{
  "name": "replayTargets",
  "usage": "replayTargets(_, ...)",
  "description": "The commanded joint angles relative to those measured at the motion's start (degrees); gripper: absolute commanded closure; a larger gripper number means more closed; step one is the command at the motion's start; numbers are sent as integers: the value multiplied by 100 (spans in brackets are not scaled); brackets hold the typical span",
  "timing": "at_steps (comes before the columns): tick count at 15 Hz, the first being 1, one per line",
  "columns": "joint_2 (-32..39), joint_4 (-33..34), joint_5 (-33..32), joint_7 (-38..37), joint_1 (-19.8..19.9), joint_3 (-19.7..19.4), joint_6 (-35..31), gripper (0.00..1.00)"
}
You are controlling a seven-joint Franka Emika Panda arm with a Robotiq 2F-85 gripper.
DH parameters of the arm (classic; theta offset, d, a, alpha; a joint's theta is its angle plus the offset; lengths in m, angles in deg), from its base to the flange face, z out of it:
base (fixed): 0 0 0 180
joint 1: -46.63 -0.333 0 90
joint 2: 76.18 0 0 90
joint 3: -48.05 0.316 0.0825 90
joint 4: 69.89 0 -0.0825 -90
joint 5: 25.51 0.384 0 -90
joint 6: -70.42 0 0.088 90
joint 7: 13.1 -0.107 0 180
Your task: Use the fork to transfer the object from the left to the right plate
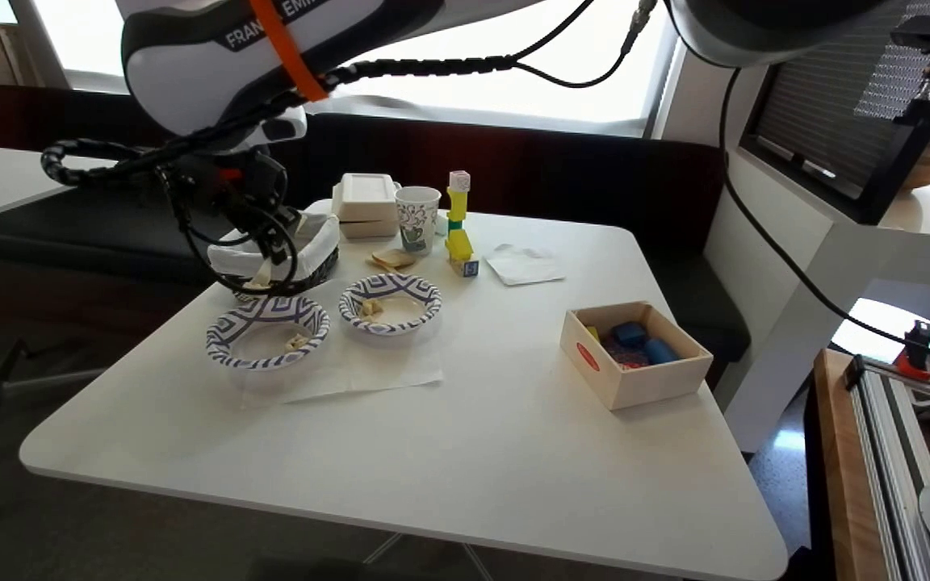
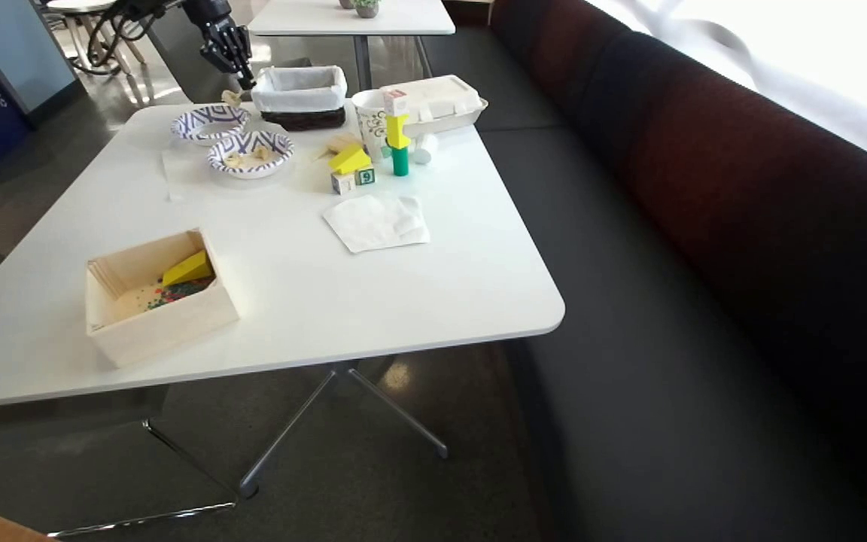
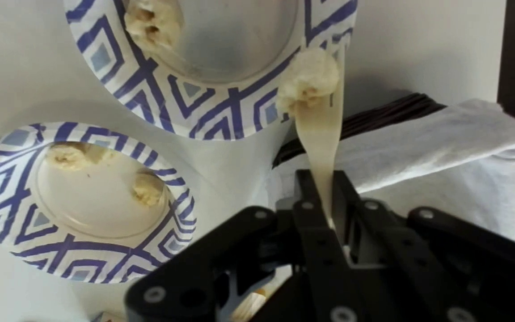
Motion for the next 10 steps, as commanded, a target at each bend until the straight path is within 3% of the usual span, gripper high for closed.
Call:
replayTargets(1, -743, -1373, 207, 951, 513, 553, -617, 97)
replayTargets(5, -1243, -2320, 267, 1737, 1065, 1095, -856, 97)
replayTargets(6, -1461, -2558, 974, 2115, 781, 495, -948, 97)
replayTargets(10, -2114, -3514, 1621, 2295, 621, -74, -927, 97)
